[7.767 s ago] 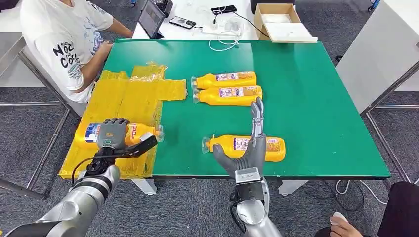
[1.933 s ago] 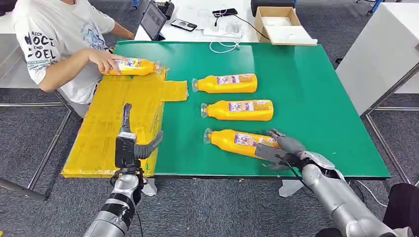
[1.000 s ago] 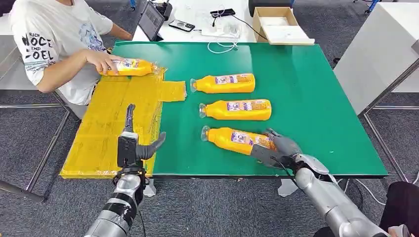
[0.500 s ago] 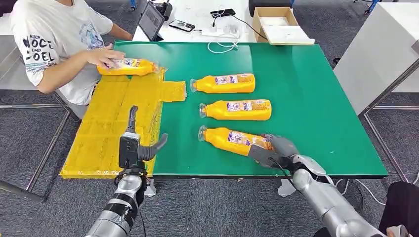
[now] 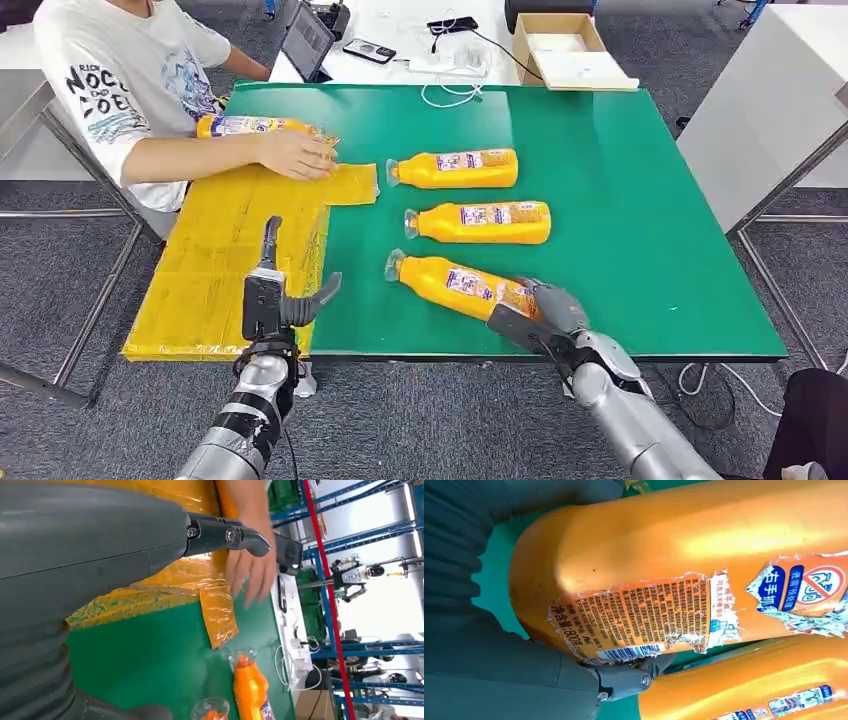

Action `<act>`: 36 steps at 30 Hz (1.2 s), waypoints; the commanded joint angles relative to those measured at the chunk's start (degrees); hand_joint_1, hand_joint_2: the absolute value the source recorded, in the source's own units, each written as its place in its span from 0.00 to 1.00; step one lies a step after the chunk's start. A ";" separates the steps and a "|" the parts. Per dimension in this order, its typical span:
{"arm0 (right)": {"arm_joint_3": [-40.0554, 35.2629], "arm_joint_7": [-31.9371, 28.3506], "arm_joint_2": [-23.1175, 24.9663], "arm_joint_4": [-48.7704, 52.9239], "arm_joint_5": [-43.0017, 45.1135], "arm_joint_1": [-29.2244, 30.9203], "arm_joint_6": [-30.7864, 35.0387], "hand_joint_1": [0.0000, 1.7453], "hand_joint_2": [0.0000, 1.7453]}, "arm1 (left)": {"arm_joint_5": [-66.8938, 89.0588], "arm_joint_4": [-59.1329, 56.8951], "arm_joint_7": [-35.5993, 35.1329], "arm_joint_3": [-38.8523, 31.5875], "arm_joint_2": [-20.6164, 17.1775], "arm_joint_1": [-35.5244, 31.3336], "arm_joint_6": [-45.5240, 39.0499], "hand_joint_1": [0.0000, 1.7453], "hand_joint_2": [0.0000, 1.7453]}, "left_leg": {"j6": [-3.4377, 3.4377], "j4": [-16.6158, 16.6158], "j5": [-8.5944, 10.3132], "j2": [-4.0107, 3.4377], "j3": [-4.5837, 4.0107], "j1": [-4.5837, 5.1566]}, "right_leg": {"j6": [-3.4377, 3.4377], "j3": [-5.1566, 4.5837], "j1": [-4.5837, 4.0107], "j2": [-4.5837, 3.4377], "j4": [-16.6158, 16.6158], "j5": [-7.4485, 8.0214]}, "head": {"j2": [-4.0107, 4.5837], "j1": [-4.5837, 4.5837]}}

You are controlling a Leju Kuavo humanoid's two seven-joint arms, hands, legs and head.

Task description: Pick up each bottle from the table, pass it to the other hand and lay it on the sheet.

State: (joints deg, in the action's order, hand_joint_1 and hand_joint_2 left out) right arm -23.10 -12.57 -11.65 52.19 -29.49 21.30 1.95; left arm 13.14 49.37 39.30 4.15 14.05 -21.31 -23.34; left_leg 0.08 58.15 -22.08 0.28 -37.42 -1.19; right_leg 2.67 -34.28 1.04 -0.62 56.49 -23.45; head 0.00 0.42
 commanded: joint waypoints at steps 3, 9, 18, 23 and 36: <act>15.97 -5.94 12.25 18.87 0.48 -7.60 17.00 1.00 1.00 | -1.69 -0.07 -1.13 -2.07 0.11 0.52 0.51 0.00 1.00 | 0.00 -0.02 -0.09 -0.08 0.08 0.02 | -0.17 0.04 -0.02 -0.04 0.04 -0.09 | 0.00 0.02; 21.70 -14.27 16.70 28.06 5.52 -9.89 26.81 1.00 1.00 | -4.24 -1.56 -0.80 -2.56 0.65 -0.47 1.55 0.00 1.00 | 0.01 0.03 -0.13 0.14 -0.13 0.02 | -0.16 -0.17 -0.02 0.07 0.12 -0.17 | 0.00 -0.02; 23.75 -18.44 17.76 30.95 7.61 -11.44 30.36 1.00 1.00 | -10.52 0.89 -4.06 -1.54 1.16 0.35 9.44 0.00 1.00 | 0.02 -0.02 -0.01 0.18 -0.45 0.02 | -0.08 -0.41 0.09 0.07 0.04 -0.06 | 0.00 -0.02; 23.75 -18.44 17.76 30.95 7.61 -11.44 30.36 1.00 1.00 | -10.52 0.89 -4.06 -1.54 1.16 0.35 9.44 0.00 1.00 | 0.02 -0.02 -0.04 0.16 -0.37 0.07 | -0.10 -0.34 0.09 0.07 0.04 -0.08 | 0.00 -0.02; 21.95 -25.51 17.28 30.85 7.51 -14.07 25.22 1.00 1.00 | -26.02 10.54 -13.83 5.87 -2.21 4.28 33.44 0.00 1.00 | 0.04 -0.02 -0.10 0.11 -0.33 0.06 | -0.13 -0.31 0.08 0.05 0.03 -0.14 | 0.00 -0.02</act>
State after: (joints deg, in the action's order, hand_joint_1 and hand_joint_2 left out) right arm -0.79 -34.75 5.09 83.62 -21.16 7.77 30.32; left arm -4.65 55.75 29.67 4.43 15.32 -17.94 -2.16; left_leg 0.07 58.14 -22.08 0.47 -38.02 -1.14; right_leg 2.66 -34.84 1.13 -0.59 56.53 -23.49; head 0.00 0.39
